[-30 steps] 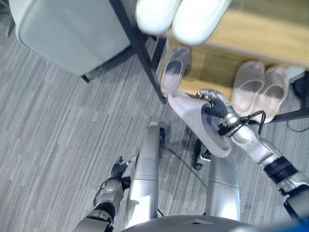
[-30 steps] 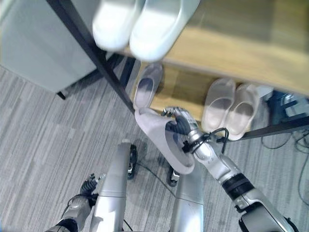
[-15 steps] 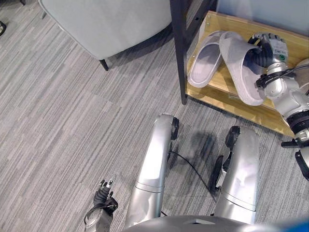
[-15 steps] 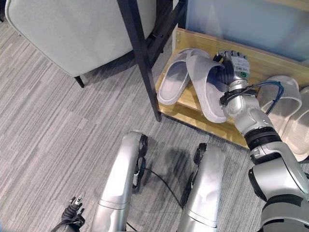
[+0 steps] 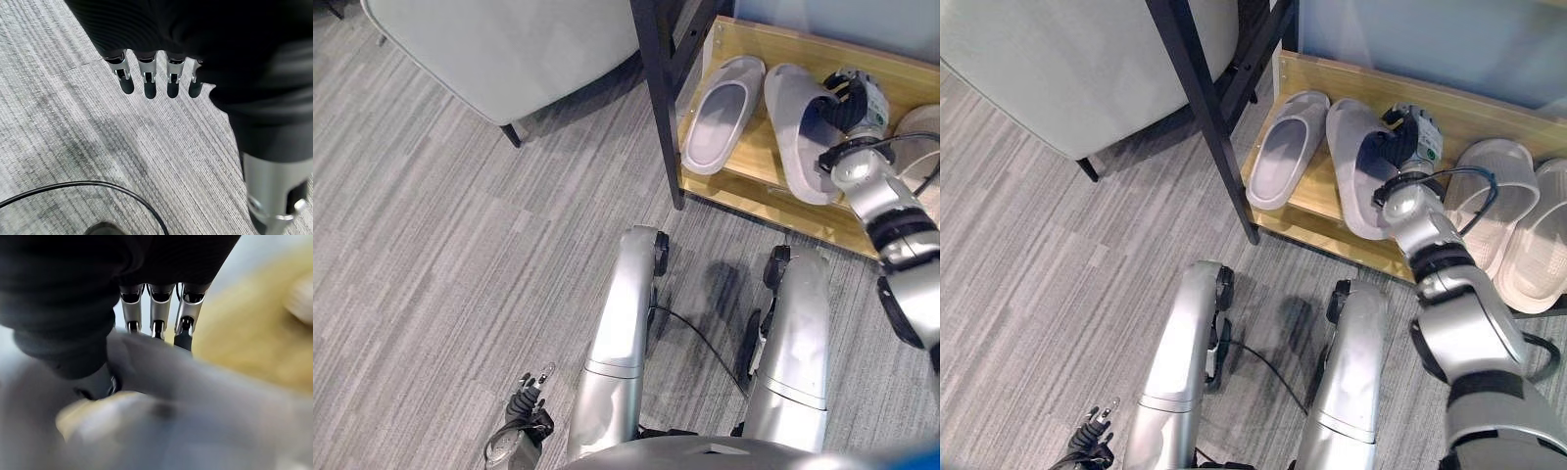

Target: Arrange the slippers neatly on the shoe rack.

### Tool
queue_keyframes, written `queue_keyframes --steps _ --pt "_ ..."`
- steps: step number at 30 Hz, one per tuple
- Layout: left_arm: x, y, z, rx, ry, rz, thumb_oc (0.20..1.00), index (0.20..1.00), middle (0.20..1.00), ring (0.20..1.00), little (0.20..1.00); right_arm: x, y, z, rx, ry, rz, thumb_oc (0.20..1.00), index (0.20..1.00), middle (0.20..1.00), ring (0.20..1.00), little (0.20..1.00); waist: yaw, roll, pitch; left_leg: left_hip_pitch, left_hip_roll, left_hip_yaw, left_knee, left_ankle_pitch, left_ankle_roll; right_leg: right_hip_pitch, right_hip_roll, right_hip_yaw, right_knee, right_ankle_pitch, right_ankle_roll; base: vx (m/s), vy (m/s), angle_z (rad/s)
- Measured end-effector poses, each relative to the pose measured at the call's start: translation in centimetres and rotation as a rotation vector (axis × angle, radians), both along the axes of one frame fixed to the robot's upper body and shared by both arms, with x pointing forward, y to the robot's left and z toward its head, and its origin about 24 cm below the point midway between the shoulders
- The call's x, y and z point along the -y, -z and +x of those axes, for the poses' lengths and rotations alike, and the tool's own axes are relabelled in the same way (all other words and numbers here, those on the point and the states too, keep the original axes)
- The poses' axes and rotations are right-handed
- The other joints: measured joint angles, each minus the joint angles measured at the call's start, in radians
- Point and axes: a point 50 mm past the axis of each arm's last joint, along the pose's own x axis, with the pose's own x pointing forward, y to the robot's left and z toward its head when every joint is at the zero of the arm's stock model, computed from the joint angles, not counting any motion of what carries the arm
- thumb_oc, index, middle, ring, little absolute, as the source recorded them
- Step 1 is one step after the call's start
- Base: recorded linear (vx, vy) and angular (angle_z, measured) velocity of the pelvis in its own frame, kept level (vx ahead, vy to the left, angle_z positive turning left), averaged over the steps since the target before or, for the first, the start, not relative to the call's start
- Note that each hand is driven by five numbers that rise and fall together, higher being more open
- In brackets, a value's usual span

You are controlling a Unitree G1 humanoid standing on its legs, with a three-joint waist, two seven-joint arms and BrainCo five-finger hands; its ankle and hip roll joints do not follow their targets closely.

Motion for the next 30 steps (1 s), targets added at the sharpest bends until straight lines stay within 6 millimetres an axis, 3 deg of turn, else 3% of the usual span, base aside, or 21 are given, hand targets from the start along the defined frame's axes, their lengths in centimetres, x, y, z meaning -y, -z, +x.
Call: queue_keyframes --steps 3,8,11,14,17,19,20,23,27,30 --pt "0.7 0.5 -0.6 -0.040 0.074 -0.049 1.000 1.000 1.000 1.000 1.000 -1.4 -1.5 0.0 0.081 -0.079 0.077 1.000 1.000 1.000 1.000 1.000 -0.006 0.001 -0.001 0.006 0.002 0.001 -0.015 0.000 0.000 0.003 0.000 -0.005 -0.013 0.000 0.000 -0.04 0.014 -0.01" --pt "1.0 0.8 -0.4 -0.076 0.191 -0.031 1.000 1.000 1.000 1.000 1.000 -2.1 -1.5 0.2 0.098 -0.148 0.230 1.000 1.000 1.000 1.000 1.000 -0.034 0.004 -0.002 0.016 0.012 0.001 -0.022 -0.002 0.002 0.008 0.007 -0.008 -0.029 0.000 0.000 0.00 0.010 -0.07" --pt "1.0 0.3 1.1 -0.029 0.224 -0.015 1.000 1.000 1.000 1.000 1.000 -2.6 -2.1 0.1 0.144 -0.161 0.270 1.000 1.000 1.000 1.000 1.000 -0.043 0.012 -0.008 0.031 0.025 0.001 -0.023 -0.018 0.002 0.017 0.019 -0.011 -0.035 0.000 0.000 0.00 -0.017 -0.12" --pt "1.2 0.3 1.3 -0.038 0.242 -0.013 1.000 1.000 1.000 1.000 1.000 -2.5 -1.9 -0.4 0.199 -0.155 0.337 1.000 1.000 1.000 1.000 1.000 -0.061 0.016 -0.011 0.034 0.034 0.001 -0.022 -0.025 0.007 0.017 0.021 -0.012 -0.035 0.000 -0.001 0.01 -0.021 -0.05" --pt "1.2 0.2 2.3 -0.031 0.249 -0.005 1.000 1.000 1.000 1.000 1.000 -3.1 0.6 -1.7 0.232 -0.192 0.432 1.000 1.000 1.000 1.000 1.000 -0.071 0.020 -0.013 0.045 0.038 -0.003 -0.018 -0.040 -0.004 0.019 0.034 -0.013 -0.035 0.000 0.000 0.03 -0.032 -0.11" --pt "1.3 0.1 2.6 -0.025 0.259 -0.002 1.000 1.000 1.000 1.000 1.000 -4.1 3.2 -3.4 0.252 -0.231 0.522 1.000 1.000 1.000 1.000 1.000 -0.087 0.022 -0.014 0.048 0.039 -0.002 -0.016 -0.044 -0.006 0.019 0.037 -0.013 -0.035 0.000 0.000 0.03 -0.033 -0.09" --pt "1.5 0.1 2.8 -0.026 0.272 0.009 1.000 1.000 1.000 1.000 1.000 -3.5 6.0 -5.9 0.267 -0.226 0.572 1.000 1.000 1.000 1.000 1.000 -0.086 0.022 -0.014 0.051 0.045 -0.004 -0.011 -0.052 -0.009 0.018 0.043 -0.014 -0.032 0.000 -0.001 0.02 -0.035 -0.11" --pt "2.1 0.7 2.1 -0.065 0.255 0.011 1.000 1.000 1.000 1.000 1.000 -4.2 9.4 -7.2 0.194 -0.207 0.613 1.000 1.000 1.000 1.000 1.000 -0.121 0.023 -0.014 0.046 0.058 -0.009 0.016 -0.062 -0.004 0.012 0.056 -0.014 -0.015 0.000 -0.001 0.00 -0.021 -0.13" --pt "2.5 0.9 1.4 -0.084 0.279 0.018 1.000 1.000 1.000 1.000 1.000 -6.6 10.2 -7.3 0.135 -0.308 0.581 1.000 1.000 1.000 1.000 1.000 -0.123 0.027 -0.011 0.027 0.072 -0.012 0.054 -0.077 -0.007 -0.017 0.076 -0.009 0.013 0.000 0.000 0.00 0.004 -0.12" --pt "2.3 1.0 1.0 -0.096 0.269 0.021 1.000 1.000 1.000 1.000 1.000 -6.9 9.1 -6.9 0.155 -0.355 0.541 1.000 1.000 1.000 1.000 1.000 -0.122 0.041 0.005 0.018 0.074 -0.014 0.089 -0.089 -0.007 -0.028 0.086 0.000 0.044 0.000 0.001 0.00 -0.002 -0.08"
